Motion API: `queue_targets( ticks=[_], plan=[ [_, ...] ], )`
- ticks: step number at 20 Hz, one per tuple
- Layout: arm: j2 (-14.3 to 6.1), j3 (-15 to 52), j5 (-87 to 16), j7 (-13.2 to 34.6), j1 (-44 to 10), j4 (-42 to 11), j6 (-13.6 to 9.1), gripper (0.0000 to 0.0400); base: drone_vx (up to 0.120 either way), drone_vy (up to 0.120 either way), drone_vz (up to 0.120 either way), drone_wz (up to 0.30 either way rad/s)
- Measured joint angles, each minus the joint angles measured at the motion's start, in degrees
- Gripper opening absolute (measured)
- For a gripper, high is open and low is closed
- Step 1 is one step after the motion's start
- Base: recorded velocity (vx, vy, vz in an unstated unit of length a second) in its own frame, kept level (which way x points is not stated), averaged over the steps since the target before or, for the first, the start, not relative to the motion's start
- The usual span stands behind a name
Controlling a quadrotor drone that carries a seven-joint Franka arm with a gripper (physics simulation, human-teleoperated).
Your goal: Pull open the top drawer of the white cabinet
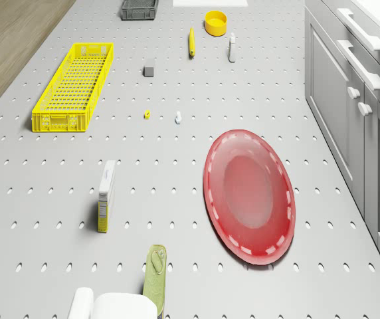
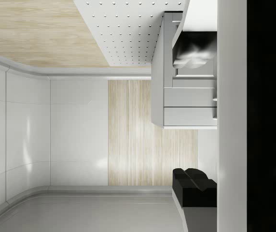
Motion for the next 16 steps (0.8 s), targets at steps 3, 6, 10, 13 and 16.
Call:
queue_targets(
  ticks=[3, 6, 10, 13, 16],
  plan=[
    [-0.59, -0.21, -0.45, 0.38, 0.59, -0.08, 0.54, 0.0305, 0.120, -0.027, 0.000, 0.000],
    [-1.16, -0.41, -0.89, 0.74, 1.15, -0.15, 1.06, 0.0305, 0.120, -0.120, 0.000, 0.000],
    [-1.89, -0.66, -1.46, 1.21, 1.85, -0.24, 1.71, 0.0305, 0.120, -0.120, 0.000, 0.000],
    [-2.41, -0.82, -1.87, 1.55, 2.34, -0.31, 2.18, 0.0305, 0.120, -0.120, 0.000, 0.000],
    [-2.90, -0.98, -2.26, 1.88, 2.81, -0.37, 2.62, 0.0305, 0.120, -0.120, 0.000, 0.000]
  ],
)
